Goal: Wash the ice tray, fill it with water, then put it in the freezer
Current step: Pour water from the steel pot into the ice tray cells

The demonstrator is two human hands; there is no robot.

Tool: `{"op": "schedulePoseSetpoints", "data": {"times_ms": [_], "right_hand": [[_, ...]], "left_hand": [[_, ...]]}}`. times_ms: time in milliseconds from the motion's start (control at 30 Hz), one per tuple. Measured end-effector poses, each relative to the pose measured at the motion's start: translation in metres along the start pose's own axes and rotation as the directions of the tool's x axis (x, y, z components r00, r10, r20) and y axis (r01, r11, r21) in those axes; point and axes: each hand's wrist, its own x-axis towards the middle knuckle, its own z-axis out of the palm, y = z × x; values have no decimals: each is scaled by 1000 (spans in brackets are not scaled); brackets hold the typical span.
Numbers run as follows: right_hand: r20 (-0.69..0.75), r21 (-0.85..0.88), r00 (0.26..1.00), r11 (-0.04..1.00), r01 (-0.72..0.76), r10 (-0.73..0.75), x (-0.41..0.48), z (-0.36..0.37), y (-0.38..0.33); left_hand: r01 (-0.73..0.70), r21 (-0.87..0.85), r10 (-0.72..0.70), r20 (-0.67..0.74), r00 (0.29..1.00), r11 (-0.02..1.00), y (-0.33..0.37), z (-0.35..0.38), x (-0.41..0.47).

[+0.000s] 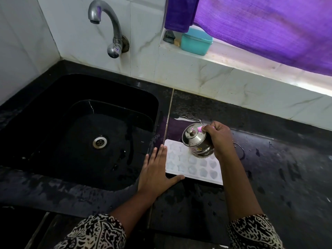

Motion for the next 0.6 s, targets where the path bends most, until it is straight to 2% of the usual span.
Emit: {"op": "schedulePoseSetpoints", "data": {"times_ms": [600], "right_hand": [[40, -79, 998, 995, 54, -51, 3, 2, -2]], "left_hand": [[1, 8, -1, 2, 1000, 1000, -1, 1, 0]]}}
